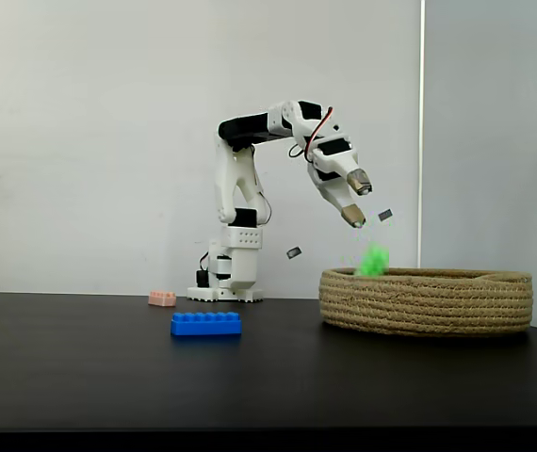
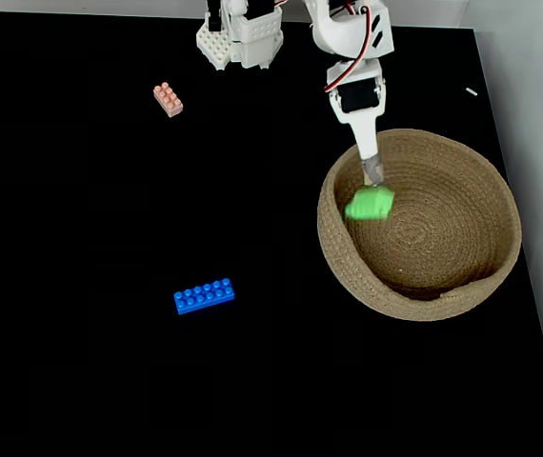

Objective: Place the lego blocks in the tray

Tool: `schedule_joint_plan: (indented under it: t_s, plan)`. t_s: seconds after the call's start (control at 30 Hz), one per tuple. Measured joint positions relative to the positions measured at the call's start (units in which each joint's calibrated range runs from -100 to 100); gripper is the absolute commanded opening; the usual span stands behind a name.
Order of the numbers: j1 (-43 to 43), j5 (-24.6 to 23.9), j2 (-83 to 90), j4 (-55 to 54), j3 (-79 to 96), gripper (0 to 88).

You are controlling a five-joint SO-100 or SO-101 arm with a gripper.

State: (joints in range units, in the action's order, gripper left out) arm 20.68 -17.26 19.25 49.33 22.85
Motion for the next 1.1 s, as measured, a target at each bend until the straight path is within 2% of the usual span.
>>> schedule_joint_plan:
  t_s: [0.17, 0.27, 0.37, 0.5, 0.73, 1.0, 1.1]
  plan:
    - [0.0, -0.5, -0.1, -2.8, 2.6, 29.6]
    - [-2.6, -0.4, -0.1, 2.3, 2.7, 25.6]
    - [-8.9, 0.9, -0.1, 8.0, 2.7, 25.5]
    - [-20.2, 5.7, -0.1, 10.4, 2.7, 30.5]
    - [-36.2, 16.9, -9.2, 6.2, -3.7, 29.4]
    - [-38.7, 25.4, -24.5, 2.5, -17.9, 31.5]
    - [-38.5, 26.5, -30.7, 2.7, -22.2, 32.8]
